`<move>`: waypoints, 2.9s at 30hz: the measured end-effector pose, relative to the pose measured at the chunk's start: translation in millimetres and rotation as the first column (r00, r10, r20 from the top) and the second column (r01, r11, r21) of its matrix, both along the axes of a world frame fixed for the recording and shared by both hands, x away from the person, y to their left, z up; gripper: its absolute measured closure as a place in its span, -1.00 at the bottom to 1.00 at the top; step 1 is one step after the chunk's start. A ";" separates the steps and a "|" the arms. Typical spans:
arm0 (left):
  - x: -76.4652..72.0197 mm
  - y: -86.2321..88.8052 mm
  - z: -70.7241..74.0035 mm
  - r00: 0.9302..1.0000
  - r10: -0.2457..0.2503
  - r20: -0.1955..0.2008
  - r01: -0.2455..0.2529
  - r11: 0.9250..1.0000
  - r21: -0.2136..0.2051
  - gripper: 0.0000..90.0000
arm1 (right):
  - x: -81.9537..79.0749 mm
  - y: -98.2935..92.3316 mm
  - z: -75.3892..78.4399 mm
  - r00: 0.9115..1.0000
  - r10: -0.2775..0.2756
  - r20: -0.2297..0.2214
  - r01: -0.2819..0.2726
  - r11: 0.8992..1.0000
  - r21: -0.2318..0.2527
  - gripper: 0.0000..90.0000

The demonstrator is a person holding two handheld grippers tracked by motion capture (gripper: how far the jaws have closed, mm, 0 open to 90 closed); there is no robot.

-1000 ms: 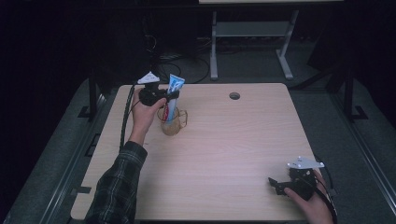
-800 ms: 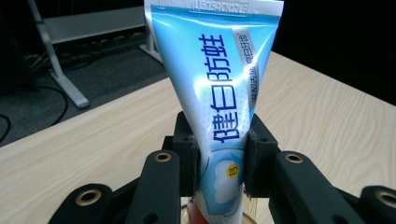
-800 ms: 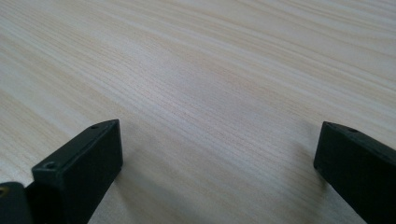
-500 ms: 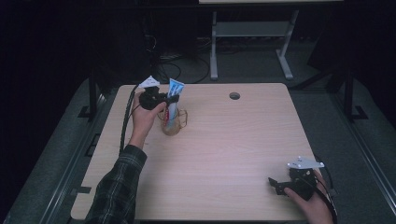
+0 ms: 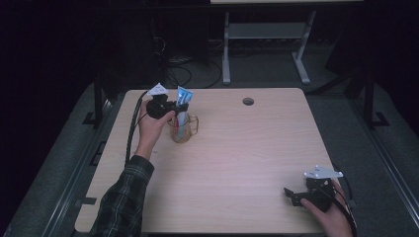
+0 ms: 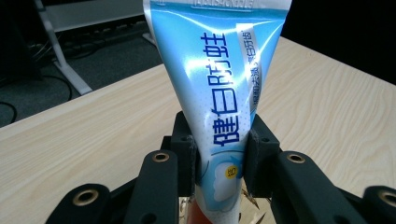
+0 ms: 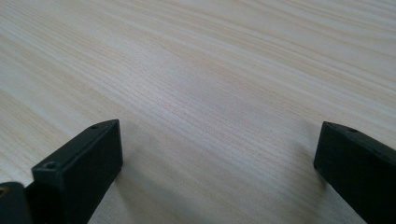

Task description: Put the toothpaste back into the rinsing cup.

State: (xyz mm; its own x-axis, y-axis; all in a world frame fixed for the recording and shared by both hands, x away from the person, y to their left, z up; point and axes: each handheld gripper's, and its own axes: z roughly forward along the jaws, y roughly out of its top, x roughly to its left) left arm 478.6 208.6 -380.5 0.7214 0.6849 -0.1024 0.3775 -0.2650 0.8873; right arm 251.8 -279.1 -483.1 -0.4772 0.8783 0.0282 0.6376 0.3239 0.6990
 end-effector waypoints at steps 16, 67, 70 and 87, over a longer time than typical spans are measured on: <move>-8.2 8.0 1.5 0.999 0.050 0.017 -0.051 0.998 0.026 -0.05 | 0.0 0.0 0.0 1.000 0.000 0.000 0.000 1.000 0.000 -0.99; -104.1 46.7 -0.6 0.992 0.095 -0.084 -0.077 0.977 0.198 -0.42 | -0.2 0.0 0.0 1.000 0.000 0.001 0.000 1.000 -0.001 -0.99; -110.7 45.2 -4.6 0.992 0.088 -0.089 -0.068 0.976 0.208 -0.42 | -0.2 0.0 0.0 1.000 0.000 0.001 0.000 1.000 0.000 -0.99; -145.9 36.9 -41.3 0.992 0.038 -0.120 -0.006 0.968 0.252 -0.42 | -0.2 0.1 0.0 1.000 0.000 0.001 0.000 1.000 0.000 -0.99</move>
State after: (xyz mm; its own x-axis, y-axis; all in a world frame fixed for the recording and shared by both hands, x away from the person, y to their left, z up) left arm 332.7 245.5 -421.8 0.6984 0.7156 -0.0123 0.4876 -0.4632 0.7401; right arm 251.5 -279.1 -483.1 -0.4771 0.8784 0.0279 0.6372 0.3239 0.6993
